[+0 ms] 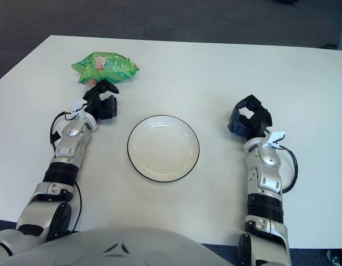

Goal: Put the snack into the plate.

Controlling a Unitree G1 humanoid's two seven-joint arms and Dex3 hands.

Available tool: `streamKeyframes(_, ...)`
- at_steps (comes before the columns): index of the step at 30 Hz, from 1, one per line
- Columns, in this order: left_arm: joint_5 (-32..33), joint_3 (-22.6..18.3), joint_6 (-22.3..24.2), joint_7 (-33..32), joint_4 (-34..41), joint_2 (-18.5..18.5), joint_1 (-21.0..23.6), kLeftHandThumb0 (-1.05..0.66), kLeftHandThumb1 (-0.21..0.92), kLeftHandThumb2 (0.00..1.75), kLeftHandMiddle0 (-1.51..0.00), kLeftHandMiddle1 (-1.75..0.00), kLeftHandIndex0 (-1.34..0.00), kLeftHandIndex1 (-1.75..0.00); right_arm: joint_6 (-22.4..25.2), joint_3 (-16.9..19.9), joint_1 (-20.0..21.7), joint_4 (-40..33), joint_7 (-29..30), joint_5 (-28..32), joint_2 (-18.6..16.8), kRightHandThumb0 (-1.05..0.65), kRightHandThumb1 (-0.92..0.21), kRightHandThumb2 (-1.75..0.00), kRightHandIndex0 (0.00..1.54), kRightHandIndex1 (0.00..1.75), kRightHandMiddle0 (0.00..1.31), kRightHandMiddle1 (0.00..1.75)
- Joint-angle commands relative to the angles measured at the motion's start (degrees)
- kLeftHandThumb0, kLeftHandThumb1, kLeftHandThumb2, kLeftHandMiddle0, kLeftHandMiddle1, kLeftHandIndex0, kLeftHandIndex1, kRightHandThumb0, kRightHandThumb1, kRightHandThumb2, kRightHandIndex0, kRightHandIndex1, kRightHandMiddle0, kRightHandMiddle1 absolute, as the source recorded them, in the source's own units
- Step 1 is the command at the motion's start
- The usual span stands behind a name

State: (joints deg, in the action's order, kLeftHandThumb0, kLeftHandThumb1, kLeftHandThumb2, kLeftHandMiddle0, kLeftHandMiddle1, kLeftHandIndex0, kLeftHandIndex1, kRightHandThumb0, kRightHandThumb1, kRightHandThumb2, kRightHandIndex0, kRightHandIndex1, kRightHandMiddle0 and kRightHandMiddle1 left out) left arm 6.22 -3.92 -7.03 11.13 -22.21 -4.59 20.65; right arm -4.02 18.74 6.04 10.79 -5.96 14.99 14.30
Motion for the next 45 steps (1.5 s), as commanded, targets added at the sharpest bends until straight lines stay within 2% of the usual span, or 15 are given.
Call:
streamKeyframes(1,-0.64,-0.05,-1.14,-1.06,-2.2,0.63,-4.14,-0.45,0.4,1.21,-1.18,-1.75,-0.54,-1.75,-0.14,-0.49,-3.66,4.07,-0.05,0.3,-3.54,-0.45,-0.4,-1.22,1.29,1.75,0.55,1.75)
streamKeyframes(21,-0.63,-1.0,-6.61,-4.74,-3.45,2.29,-4.09,-0.45,0.39,1.22,-1.19,-1.75,-0.55,-1.75,0.77,-0.93,-3.35,4.11,-0.02,0.04,-3.35,-0.45,-0.4,-1.21,1.28,1.75,0.55,1.75)
streamKeyframes(29,-1.53,-1.11,-11.63,-6.15,-2.92,2.82,-5.02,-0.45,0.4,1.21,-1.21,-1.75,-0.55,-1.75,1.58,-1.31,-4.1,2.48,0.32,-0.02,-3.56,-0.45,-0.4,-1.21,1.28,1.75,0.55,1.75)
streamKeyframes(33,-4.09,-1.1,-18.94,-7.61,-3.5,1.36,-4.36,-0.45,0.4,1.21,-1.19,-1.75,-0.55,-1.75,2.96,-1.38,-4.6,1.09,0.7,0.29,-3.86,-0.45,-0.4,-1.21,1.28,1.75,0.55,1.75)
streamKeyframes(36,-5.95,-1.11,-22.74,-8.79,-5.03,0.53,-3.83,-0.45,0.4,1.21,-1.17,-1.75,-0.55,-1.75,3.7,-1.37,-4.79,0.49,0.86,0.41,-3.97,-0.45,-0.4,-1.21,1.28,1.75,0.55,1.75)
streamKeyframes(40,-13.58,-0.67,-32.37,-14.8,-9.19,-1.74,-2.44,-0.44,0.43,1.17,-1.13,-1.75,-0.52,-1.75,5.34,-1.46,-4.85,-0.42,1.12,0.69,-4.12,-0.45,-0.4,-1.21,1.28,1.75,0.54,1.75)
streamKeyframes(45,-22.47,0.24,-39.78,-22.18,-12.8,-4.82,-0.67,-0.44,0.44,1.15,-1.12,-1.75,-0.51,-1.75,6.33,-1.5,-5.05,-1.17,0.42,1.19,-4.1,-0.45,-0.4,-1.21,1.28,1.75,0.55,1.75)
